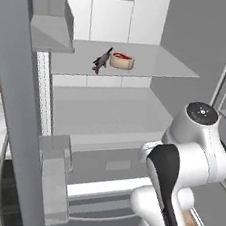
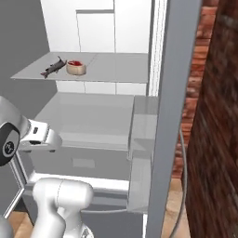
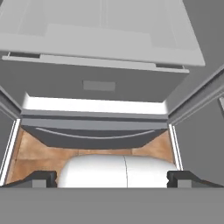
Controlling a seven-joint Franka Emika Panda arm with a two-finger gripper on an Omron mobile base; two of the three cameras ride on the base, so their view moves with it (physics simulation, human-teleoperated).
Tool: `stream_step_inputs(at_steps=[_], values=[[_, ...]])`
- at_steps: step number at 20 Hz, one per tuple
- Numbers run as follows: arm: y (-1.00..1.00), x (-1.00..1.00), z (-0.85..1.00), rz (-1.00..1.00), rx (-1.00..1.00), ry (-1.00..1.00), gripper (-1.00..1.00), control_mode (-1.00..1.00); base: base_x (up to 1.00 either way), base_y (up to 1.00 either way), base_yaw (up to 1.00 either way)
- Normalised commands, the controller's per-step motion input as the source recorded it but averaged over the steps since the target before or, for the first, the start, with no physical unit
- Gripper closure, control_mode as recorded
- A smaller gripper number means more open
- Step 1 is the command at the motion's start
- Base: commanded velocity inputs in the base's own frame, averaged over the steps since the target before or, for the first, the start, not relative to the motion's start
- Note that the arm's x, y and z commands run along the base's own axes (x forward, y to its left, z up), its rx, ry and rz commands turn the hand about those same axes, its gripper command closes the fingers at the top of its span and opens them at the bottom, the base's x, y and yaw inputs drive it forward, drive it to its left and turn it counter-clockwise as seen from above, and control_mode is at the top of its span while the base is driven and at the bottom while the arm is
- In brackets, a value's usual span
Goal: Gather the sweet potato and corn from the fridge and place them on a tray on the dining counter. Then gather the fish and steak from the fridge and place them on the other tray.
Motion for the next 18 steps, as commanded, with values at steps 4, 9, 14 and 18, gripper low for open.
stream_step_inputs(at_steps=[4, 9, 14, 18], values=[[0.00, 0.00, 0.00, 0.00, 0.00, 0.00, -1.00, 1.00, 0.65, -0.14, 0.19], [0.00, 0.00, 0.00, 0.00, 0.00, 0.00, -1.00, 1.00, 0.74, -0.13, 0.16], [-0.01, 0.27, 0.07, 0.06, 0.02, -0.06, -1.00, -1.00, 0.45, -0.05, 0.08], [0.00, 0.64, 0.46, 0.16, 0.04, -0.24, -1.00, -1.00, 0.00, 0.00, 0.00]])
